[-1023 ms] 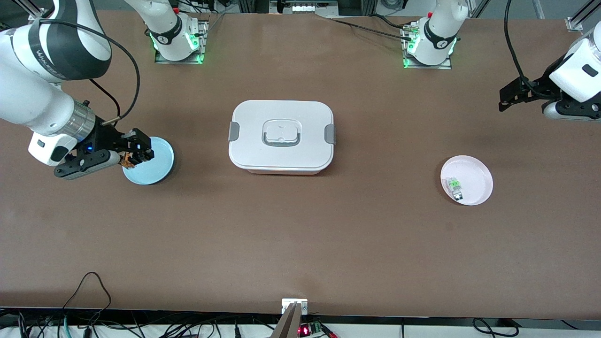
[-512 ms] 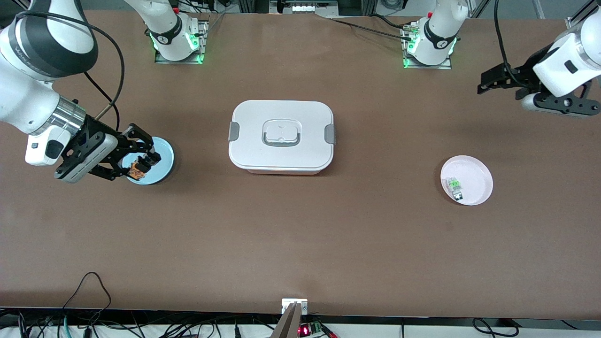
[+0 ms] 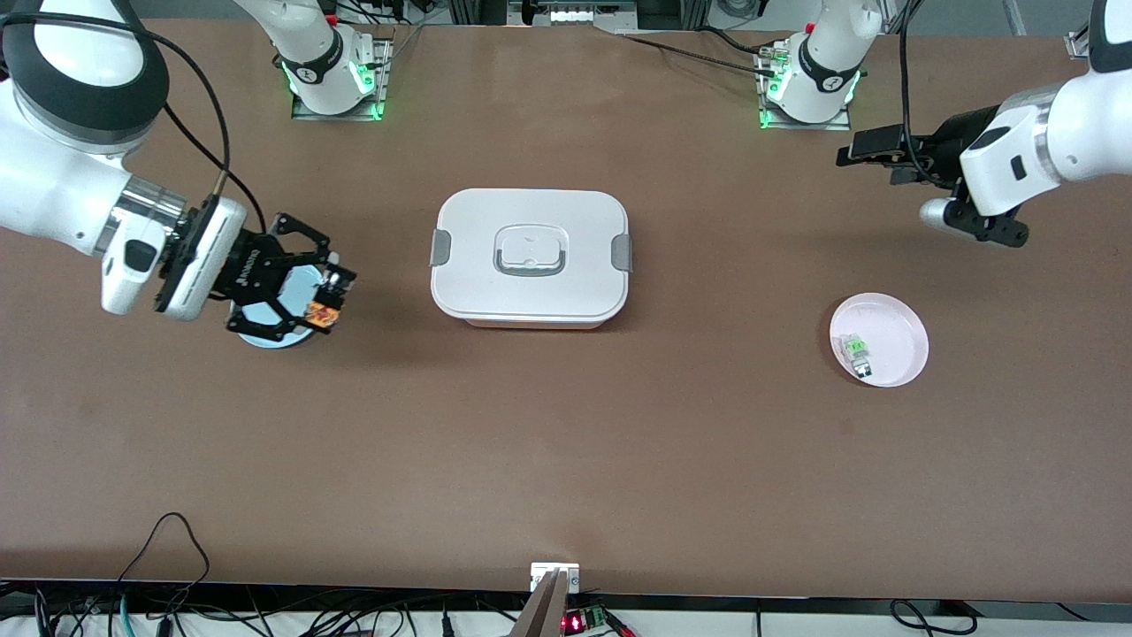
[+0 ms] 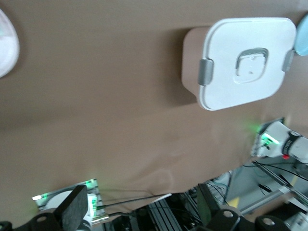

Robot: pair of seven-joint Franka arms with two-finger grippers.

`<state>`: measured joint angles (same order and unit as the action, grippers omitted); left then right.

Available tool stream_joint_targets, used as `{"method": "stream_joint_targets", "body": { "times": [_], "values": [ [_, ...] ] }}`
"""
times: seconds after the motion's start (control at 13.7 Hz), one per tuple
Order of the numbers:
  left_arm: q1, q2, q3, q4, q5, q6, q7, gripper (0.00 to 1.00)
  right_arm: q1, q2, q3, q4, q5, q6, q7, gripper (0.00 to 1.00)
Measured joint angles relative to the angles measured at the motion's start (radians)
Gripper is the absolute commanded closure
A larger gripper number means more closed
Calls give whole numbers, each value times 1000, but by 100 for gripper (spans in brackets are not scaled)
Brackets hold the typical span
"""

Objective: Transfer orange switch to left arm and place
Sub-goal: 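Lift the orange switch with the right gripper while the left gripper approaches, then carry the switch over the white box toward the left gripper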

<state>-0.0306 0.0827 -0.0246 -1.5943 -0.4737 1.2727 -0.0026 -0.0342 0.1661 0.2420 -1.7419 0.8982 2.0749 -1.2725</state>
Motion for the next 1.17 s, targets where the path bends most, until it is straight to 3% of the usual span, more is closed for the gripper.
{"method": "stream_joint_targets", "body": {
  "times": [0.22, 0.51, 0.73, 0.95, 1.17],
  "values": [
    [10, 57, 1, -3, -194, -5, 10, 0, 2, 1, 66, 0, 112, 10, -111, 53],
    [21, 199, 0, -18, -545, -2, 143, 0, 4, 6, 130, 0, 176, 77, -257, 51],
    [4, 240, -14, -72, -800, 68, 174, 0, 5, 18, 159, 0, 239, 82, -330, 51],
    [-16, 263, -102, -113, -975, 223, 264, 0, 16, 29, 170, 0, 259, 84, -356, 51],
    [-23, 300, -233, -121, -1046, 431, 346, 0, 53, 37, 174, 1, 290, 126, -360, 51]
  ]
}}
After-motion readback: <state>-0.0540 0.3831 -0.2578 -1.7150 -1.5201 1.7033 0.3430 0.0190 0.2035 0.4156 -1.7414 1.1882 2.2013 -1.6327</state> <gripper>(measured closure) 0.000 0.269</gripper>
